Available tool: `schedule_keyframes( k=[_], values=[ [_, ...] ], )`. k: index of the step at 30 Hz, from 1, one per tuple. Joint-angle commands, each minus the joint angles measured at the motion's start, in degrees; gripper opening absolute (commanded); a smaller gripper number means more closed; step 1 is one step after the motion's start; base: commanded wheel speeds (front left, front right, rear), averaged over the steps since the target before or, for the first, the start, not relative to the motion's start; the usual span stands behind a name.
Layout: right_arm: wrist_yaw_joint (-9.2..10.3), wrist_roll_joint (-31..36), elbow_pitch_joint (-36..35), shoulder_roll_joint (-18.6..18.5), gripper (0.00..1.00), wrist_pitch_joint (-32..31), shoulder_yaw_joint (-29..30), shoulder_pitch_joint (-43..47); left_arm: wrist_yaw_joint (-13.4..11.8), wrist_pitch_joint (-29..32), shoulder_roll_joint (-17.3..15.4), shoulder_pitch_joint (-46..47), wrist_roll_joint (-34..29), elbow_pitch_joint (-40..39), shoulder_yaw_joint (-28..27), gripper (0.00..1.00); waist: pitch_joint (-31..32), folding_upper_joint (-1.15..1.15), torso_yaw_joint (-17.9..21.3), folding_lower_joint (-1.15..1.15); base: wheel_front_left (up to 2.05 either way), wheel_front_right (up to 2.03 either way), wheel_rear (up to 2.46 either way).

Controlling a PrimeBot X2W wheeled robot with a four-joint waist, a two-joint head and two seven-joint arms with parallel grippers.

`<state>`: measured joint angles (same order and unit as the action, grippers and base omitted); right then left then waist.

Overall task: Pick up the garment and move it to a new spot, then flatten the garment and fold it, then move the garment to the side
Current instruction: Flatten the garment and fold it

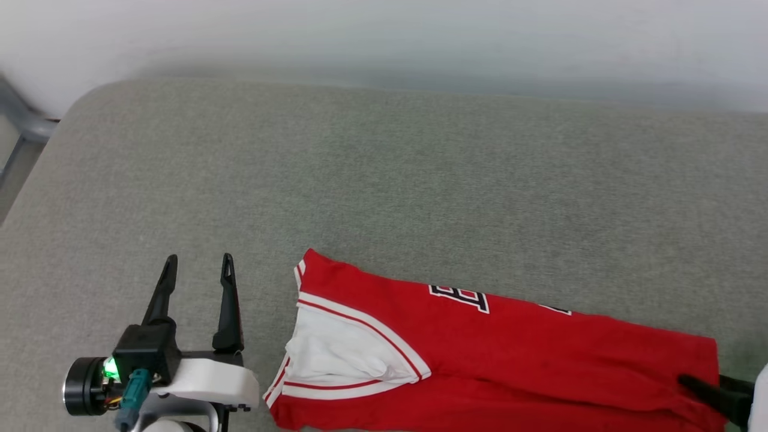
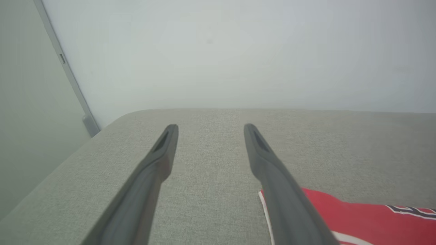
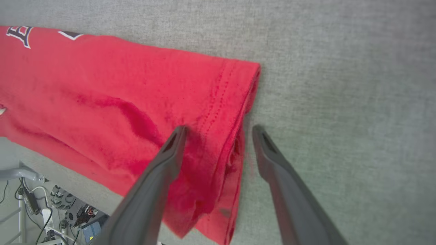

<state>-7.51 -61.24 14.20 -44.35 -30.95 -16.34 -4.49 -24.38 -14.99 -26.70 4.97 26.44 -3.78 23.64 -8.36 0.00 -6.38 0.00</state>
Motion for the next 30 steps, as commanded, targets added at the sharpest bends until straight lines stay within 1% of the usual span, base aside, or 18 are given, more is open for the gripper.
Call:
schedule_keyframes(
  k=[1,9,13,16,17,18,20,23,28,30],
  values=[
    [0.05,-0.77,0.94,1.03,1.0,0.67,-0.46,-0.66,1.08,-0.25,2.03,-1.25,-2.19,-0.26,-1.42,1.0,-1.0,0.0,-1.4,0.0,0.0,0.0,0.0],
    [0.02,-2.66,2.92,4.39,1.0,0.43,-6.2,-0.39,5.48,-0.2,9.67,-4.16,-10.16,1.47,-5.75,1.0,-1.78,0.0,-2.59,0.0,0.0,0.0,0.0],
    [-0.07,-3.26,3.65,5.86,1.0,1.06,-9.57,-1.02,7.86,-0.21,12.73,-5.17,-12.88,2.75,-8.08,1.0,-1.76,0.0,-2.76,0.0,0.0,0.0,0.0],
    [-0.23,-3.32,3.86,5.66,1.0,1.47,-12.08,-1.66,9.63,-0.21,14.41,-5.35,-14.82,3.14,-9.91,1.0,-1.7,0.0,-2.88,0.0,0.0,0.0,0.0],
    [-0.26,-3.14,3.88,5.38,0.47,2.15,-12.56,-1.85,10.2,-0.21,14.97,-5.49,-15.35,3.31,-10.47,1.0,-1.65,0.0,-2.9,0.0,0.0,0.0,0.0],
    [-0.26,-2.94,4.01,5.12,0.0,2.81,-13.0,-2.14,10.63,-0.21,15.45,-5.58,-15.96,3.34,-11.04,1.0,-1.61,0.0,-2.87,0.0,0.0,0.0,0.0],
    [-0.26,-2.78,3.99,4.22,0.0,3.79,-13.88,-2.77,11.35,-0.21,16.29,-5.92,-16.96,3.56,-12.23,1.0,-1.42,0.0,-2.74,0.0,0.0,0.0,0.0],
    [-0.03,-3.51,3.76,2.27,0.0,5.74,-13.68,-3.64,12.35,-0.21,17.37,-6.26,-18.39,3.56,-13.89,1.0,-0.93,0.0,-2.33,0.0,0.0,0.0,0.0],
    [0.08,-5.42,4.81,-2.17,0.0,8.63,-11.23,-4.4,13.81,-0.21,18.89,-7.2,-19.87,3.43,-16.08,1.0,-0.14,0.0,-1.8,0.0,0.0,0.0,0.0],
    [0.08,-5.81,5.13,-2.88,0.0,9.07,-10.7,-4.35,14.23,-0.21,19.1,-7.29,-20.32,3.34,-16.35,1.0,-0.02,0.0,-1.75,0.0,0.0,0.0,0.0]
  ],
)
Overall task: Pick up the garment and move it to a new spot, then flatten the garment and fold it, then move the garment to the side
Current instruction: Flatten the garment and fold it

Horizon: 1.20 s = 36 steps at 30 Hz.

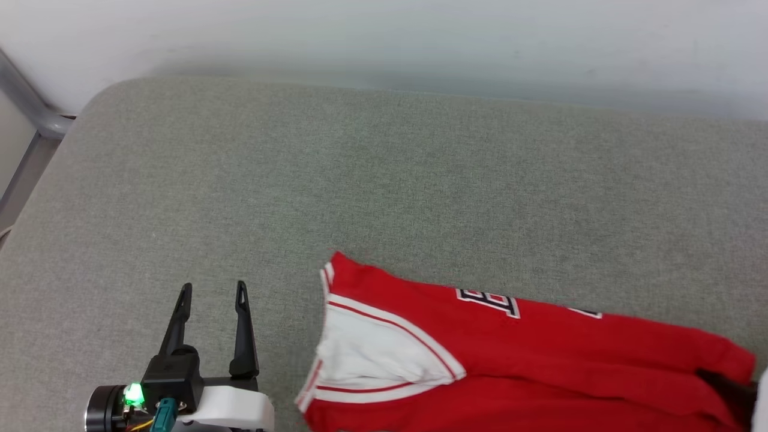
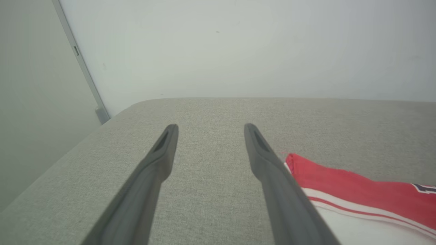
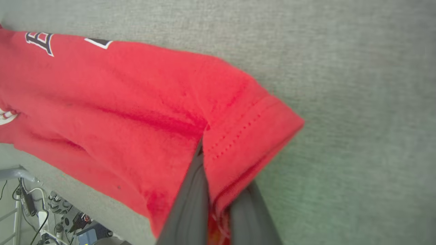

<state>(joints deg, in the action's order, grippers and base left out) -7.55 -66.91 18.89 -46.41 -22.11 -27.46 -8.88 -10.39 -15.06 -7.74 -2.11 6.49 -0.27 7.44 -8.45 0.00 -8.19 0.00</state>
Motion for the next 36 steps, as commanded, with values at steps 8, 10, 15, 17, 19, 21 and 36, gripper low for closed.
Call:
schedule_keyframes(
  k=[8,10,15,17,19,21,36],
  values=[
    [0.12,-1.04,5.21,-6.44,0.0,1.4,3.49,1.13,2.29,-0.15,1.65,-0.87,-2.37,0.35,-1.69,1.0,0.42,0.0,0.52,0.0,0.0,0.0,0.0],
    [0.12,0.08,6.77,-7.18,0.0,1.29,3.42,0.86,2.67,-0.15,1.94,-0.87,-2.74,0.58,-1.82,1.0,0.45,0.0,0.68,0.0,0.0,0.0,0.0],
    [0.1,-0.24,5.17,-6.32,0.0,1.12,3.38,0.17,3.43,-0.15,2.25,-1.21,-3.54,1.15,-2.31,1.0,1.05,0.0,1.03,0.0,0.0,0.0,0.0],
    [0.09,-0.12,2.47,-6.07,0.0,1.78,3.18,0.28,3.71,-0.15,2.33,-1.31,-3.97,1.22,-2.47,1.0,1.33,0.0,1.19,0.0,0.0,0.0,0.0],
    [0.08,-0.71,-1.24,-5.55,0.0,1.77,2.86,0.73,3.92,-0.15,2.34,-1.62,-4.33,1.36,-2.63,1.0,1.6,0.0,1.33,0.0,0.0,0.0,0.0],
    [0.09,-0.17,-4.85,-5.49,0.0,1.6,2.47,0.67,4.16,-0.15,2.39,-1.89,-4.38,1.42,-2.85,1.0,1.77,0.0,1.48,0.0,0.0,0.0,0.0],
    [0.09,10.27,-17.91,7.26,0.0,-7.72,-9.25,-13.27,5.45,-0.15,3.64,1.42,-5.27,2.34,-0.64,1.0,-0.84,0.0,-0.99,0.0,0.0,0.0,0.0]
  ],
)
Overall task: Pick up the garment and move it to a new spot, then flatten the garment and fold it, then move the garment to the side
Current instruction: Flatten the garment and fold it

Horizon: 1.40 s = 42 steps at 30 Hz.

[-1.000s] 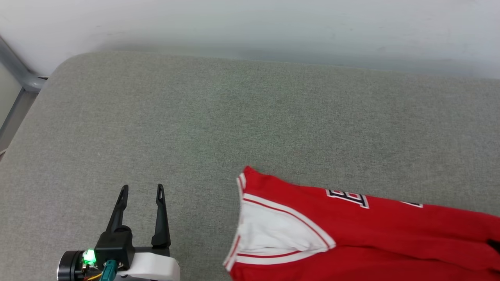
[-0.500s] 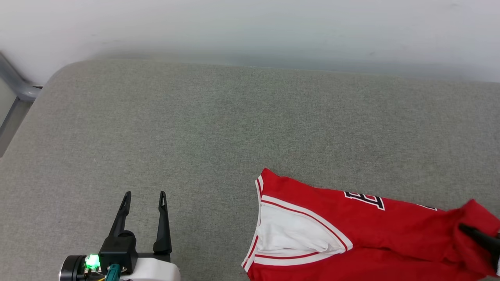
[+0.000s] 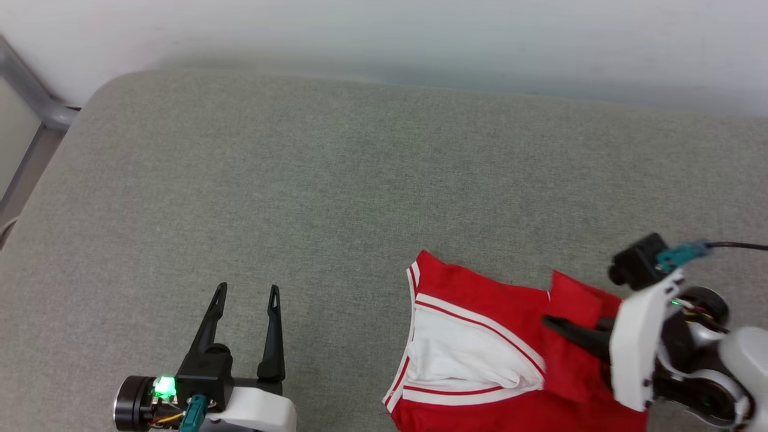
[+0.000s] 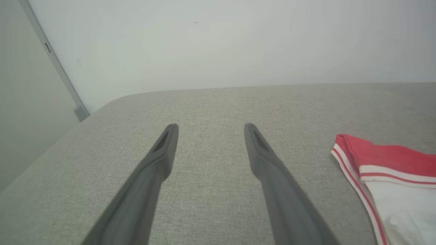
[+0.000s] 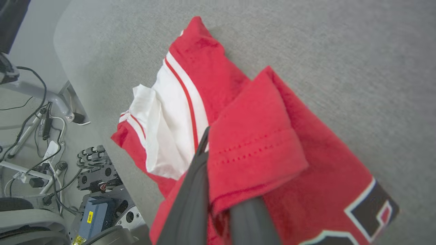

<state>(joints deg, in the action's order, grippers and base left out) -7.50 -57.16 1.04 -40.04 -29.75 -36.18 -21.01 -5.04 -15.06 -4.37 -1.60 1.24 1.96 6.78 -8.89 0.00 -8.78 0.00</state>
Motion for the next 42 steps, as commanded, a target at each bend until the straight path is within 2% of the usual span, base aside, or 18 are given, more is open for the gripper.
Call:
schedule_keyframes(
  k=[1,11,21,22,23,24,25,32,37,39,42],
  values=[
    [0.04,1.12,0.16,1.75,0.0,-0.49,-1.54,-2.37,0.18,-0.15,0.34,1.03,0.03,0.21,0.22,1.0,-0.67,0.0,-0.69,0.0,0.0,0.0,0.0],
    [0.04,4.6,7.29,10.62,0.0,-1.68,-11.49,-12.8,0.18,-0.15,0.78,2.96,0.19,0.54,1.19,1.0,-3.31,0.0,-2.77,0.0,0.0,0.0,0.0],
    [0.04,6.42,19.56,15.56,0.0,-0.43,-19.39,-16.97,-0.26,-0.15,1.12,4.32,0.27,1.11,1.52,1.0,-4.93,0.0,-3.47,0.0,0.0,0.0,0.0],
    [0.05,6.14,19.94,15.66,0.11,0.12,-19.81,-17.19,-0.3,-0.15,1.14,4.18,0.22,1.28,1.44,1.0,-4.65,0.0,-3.26,0.0,0.0,0.0,0.0],
    [0.05,5.64,19.88,15.62,0.43,0.73,-20.13,-17.32,-0.37,-0.15,1.14,3.96,0.16,1.43,1.33,1.0,-4.3,0.0,-2.96,0.0,0.0,0.0,0.0],
    [0.05,4.8,19.4,15.4,0.82,1.55,-20.17,-17.24,-0.34,-0.15,1.14,3.7,0.09,1.59,1.18,1.0,-3.9,0.0,-2.67,0.0,0.0,0.0,0.0],
    [0.05,4.16,18.68,14.89,1.0,2.55,-19.98,-17.12,-0.22,-0.15,1.1,3.47,0.01,1.77,1.13,1.0,-3.47,0.0,-2.41,0.0,0.0,0.0,0.0],
    [0.04,2.08,10.42,8.33,1.0,11.71,-17.53,-14.43,-0.1,-0.14,0.39,1.61,-0.11,1.76,-0.12,1.0,-0.31,0.0,0.87,0.0,0.0,0.0,0.0],
    [0.04,6.71,7.54,3.67,1.0,20.69,-11.92,-11.48,0.06,-0.14,0.07,0.65,-0.14,1.56,-0.89,1.0,1.27,0.0,3.52,0.0,0.0,0.0,0.0],
    [0.04,7.82,7.36,3.69,1.0,22.87,-10.24,-10.56,0.14,-0.14,-0.01,0.52,-0.11,1.52,-1.05,1.0,1.61,0.0,4.08,0.0,0.0,0.0,0.0],
    [0.04,12.01,7.97,3.97,1.0,29.24,-4.29,-7.54,0.29,-0.15,-0.15,0.12,-0.2,1.44,-1.31,1.0,2.49,0.0,5.61,0.0,0.0,0.0,0.0]
  ],
)
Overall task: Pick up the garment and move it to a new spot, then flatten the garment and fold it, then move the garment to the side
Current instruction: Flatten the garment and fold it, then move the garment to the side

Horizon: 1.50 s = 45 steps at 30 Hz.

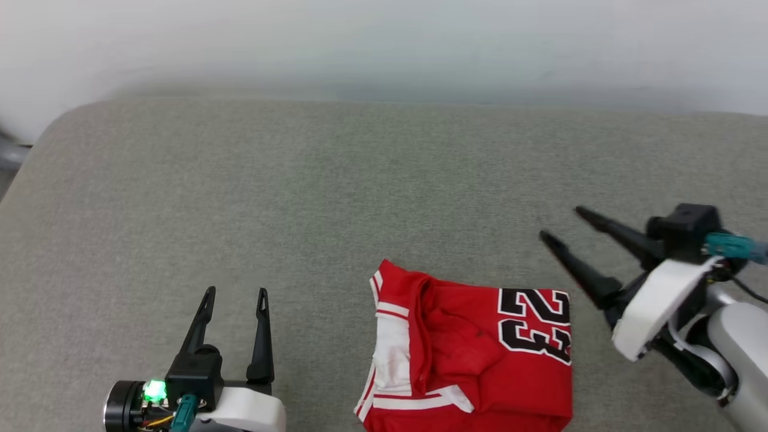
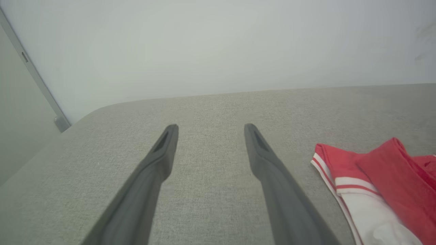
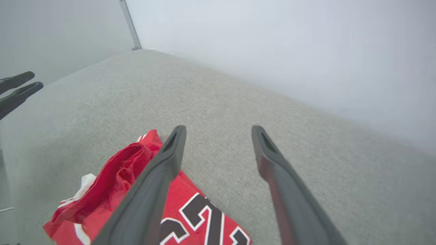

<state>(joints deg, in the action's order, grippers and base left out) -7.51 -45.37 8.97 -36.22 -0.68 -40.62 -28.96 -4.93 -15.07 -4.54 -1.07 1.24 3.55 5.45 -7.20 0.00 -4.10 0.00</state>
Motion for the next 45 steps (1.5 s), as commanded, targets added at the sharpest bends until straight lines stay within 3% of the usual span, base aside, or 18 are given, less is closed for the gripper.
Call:
schedule_keyframes(
  k=[1,10,14,23,33,40,45],
  values=[
    [0.06,2.04,0.57,0.48,1.0,2.22,2.28,1.54,0.19,-0.13,-0.09,-0.7,-0.19,-0.1,-0.17,1.0,1.08,0.0,1.45,0.0,0.0,0.0,0.0],
    [0.05,19.42,1.08,8.76,1.0,13.87,21.28,12.04,0.56,-0.13,-1.14,-2.19,-0.15,-0.31,-1.47,1.0,3.17,0.0,4.81,0.0,0.0,0.0,0.0],
    [0.06,23.51,-1.56,13.84,1.0,15.14,28.6,17.55,0.65,-0.13,-1.3,-2.56,-0.28,-0.48,-1.59,1.0,3.77,0.0,5.52,0.0,0.0,0.0,0.0],
    [0.06,29.64,-8.25,21.92,1.0,15.68,38.55,29.38,0.81,-0.13,-1.31,-3.81,-0.51,-0.67,-1.35,1.0,4.95,0.0,6.01,0.0,0.0,0.0,0.0],
    [0.05,33.81,-14.09,28.25,1.0,15.82,41.71,38.21,0.55,-0.13,-1.19,-4.79,-0.19,-0.73,-1.57,1.0,5.72,0.0,5.74,0.0,0.0,0.0,0.0],
    [0.05,35.4,-13.72,28.82,1.0,15.86,41.71,39.11,0.58,-0.13,-1.08,-5.3,-0.01,-0.66,-1.57,1.0,6.24,0.0,5.29,0.0,0.0,0.0,0.0],
    [0.05,35.82,-14.06,26.2,1.0,15.28,40.97,35.26,0.56,-0.13,-0.97,-5.32,-0.01,-0.89,-1.58,1.0,5.93,0.0,4.88,0.0,0.0,0.0,0.0]
  ],
)
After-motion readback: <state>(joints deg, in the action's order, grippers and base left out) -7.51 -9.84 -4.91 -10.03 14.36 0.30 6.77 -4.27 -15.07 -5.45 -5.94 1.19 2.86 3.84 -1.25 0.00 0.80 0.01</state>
